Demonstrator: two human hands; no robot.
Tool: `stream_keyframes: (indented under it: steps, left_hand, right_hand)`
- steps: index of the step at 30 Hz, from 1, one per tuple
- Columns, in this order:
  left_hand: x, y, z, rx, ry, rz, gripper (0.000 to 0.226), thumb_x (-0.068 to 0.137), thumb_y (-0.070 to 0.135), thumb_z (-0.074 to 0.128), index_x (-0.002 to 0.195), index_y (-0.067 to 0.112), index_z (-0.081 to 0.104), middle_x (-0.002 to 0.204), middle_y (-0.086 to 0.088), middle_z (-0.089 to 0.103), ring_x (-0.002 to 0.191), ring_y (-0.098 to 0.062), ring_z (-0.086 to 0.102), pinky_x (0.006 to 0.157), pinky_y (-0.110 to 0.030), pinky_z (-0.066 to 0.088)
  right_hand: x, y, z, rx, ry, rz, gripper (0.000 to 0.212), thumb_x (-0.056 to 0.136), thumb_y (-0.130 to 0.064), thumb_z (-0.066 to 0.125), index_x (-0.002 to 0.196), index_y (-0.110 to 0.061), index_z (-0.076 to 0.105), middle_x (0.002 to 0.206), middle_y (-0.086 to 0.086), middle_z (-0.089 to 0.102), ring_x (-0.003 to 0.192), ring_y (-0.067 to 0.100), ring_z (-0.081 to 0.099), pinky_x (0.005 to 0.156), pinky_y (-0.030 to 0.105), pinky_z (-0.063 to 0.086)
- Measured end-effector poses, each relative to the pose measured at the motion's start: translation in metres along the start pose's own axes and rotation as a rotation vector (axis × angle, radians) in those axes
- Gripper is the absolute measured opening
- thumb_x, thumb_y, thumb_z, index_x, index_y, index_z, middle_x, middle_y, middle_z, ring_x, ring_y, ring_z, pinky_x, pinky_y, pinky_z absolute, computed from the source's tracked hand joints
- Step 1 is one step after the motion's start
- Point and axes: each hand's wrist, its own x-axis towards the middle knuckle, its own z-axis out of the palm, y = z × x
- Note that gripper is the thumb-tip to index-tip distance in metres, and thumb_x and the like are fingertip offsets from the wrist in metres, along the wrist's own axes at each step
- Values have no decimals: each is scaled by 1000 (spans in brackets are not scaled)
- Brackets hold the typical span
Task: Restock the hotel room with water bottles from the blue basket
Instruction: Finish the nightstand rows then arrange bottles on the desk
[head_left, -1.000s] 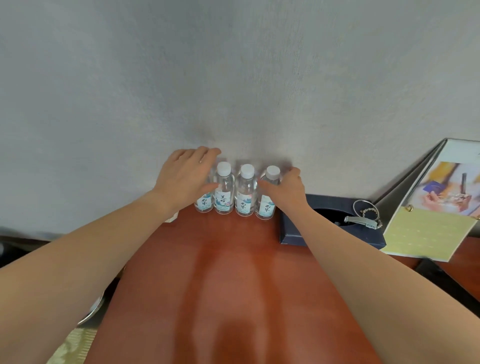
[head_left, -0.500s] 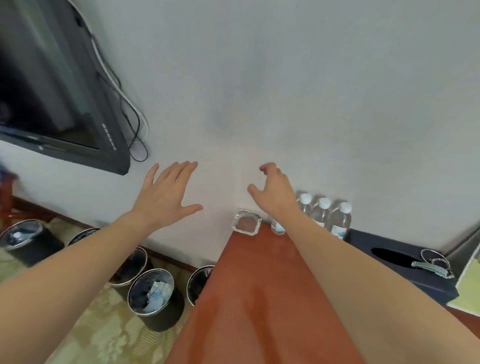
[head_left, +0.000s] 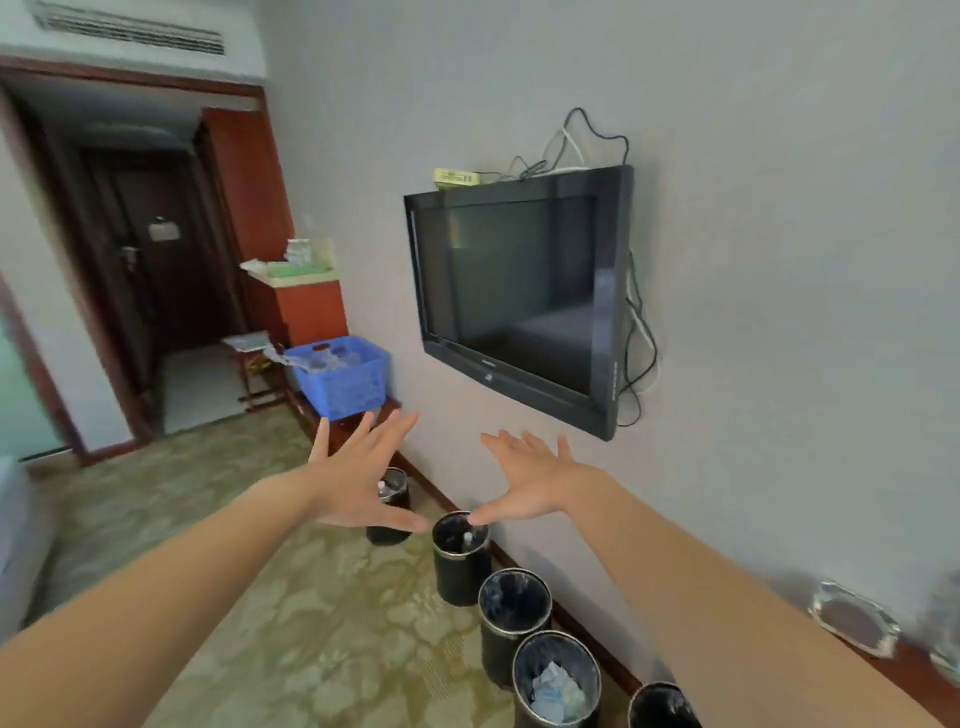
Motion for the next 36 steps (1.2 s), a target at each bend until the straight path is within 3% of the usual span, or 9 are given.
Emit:
stream_keyframes:
  steps: [7, 11, 14, 24, 30, 36]
  left_hand:
    - [-56, -126, -26, -25, 50, -273, 135, 48, 99, 47, 140, 46, -36, 161, 10, -22, 148, -21, -22, 107, -61, -25]
    - [-48, -161, -24, -8, 45, -286, 130, 61, 92, 51, 143, 40, -35, 162, 8, -22, 148, -19, -22, 112, -58, -22]
    - [-32, -188, -25, -69, 16, -308, 125, 69, 86, 52, 146, 36, -33, 162, 6, -20, 148, -20, -21, 116, -54, -18]
    - [66, -284, -54, -73, 63, -483, 119, 75, 83, 50, 147, 35, -33, 162, 7, -20, 149, -22, -20, 113, -58, -20]
    - [126, -326, -41, -22, 62, -503, 117, 74, 86, 46, 144, 38, -34, 162, 8, -21, 148, -21, -23, 112, -62, -21]
    - [166, -393, -31, -186, 130, -544, 110, 78, 83, 44, 147, 40, -30, 162, 11, -18, 148, -17, -22, 112, -57, -24]
  right_hand:
    - [68, -123, -25, -122, 42, -257, 123, 70, -72, 69, 154, -38, -14, 165, -2, -12, 151, 28, -13, 113, 63, -15]
    - [116, -154, -41, -172, 47, -339, 122, 73, -72, 67, 154, -35, -17, 164, -4, -17, 151, 26, -16, 114, 63, -15]
    - [164, -161, -47, -230, 56, -379, 120, 75, -73, 64, 154, -34, -18, 164, -4, -18, 151, 27, -16, 113, 62, -15]
    - [334, -168, -86, -298, 58, -471, 122, 74, -74, 64, 152, -34, -22, 164, -2, -19, 151, 28, -15, 111, 65, -15]
    - [422, -170, -71, -338, 30, -508, 122, 77, -71, 64, 152, -32, -24, 163, 0, -23, 151, 28, -15, 112, 68, -13]
    - [510, -187, -55, -322, 48, -536, 119, 77, -73, 61, 151, -33, -24, 163, 1, -21, 151, 28, -16, 108, 65, -19]
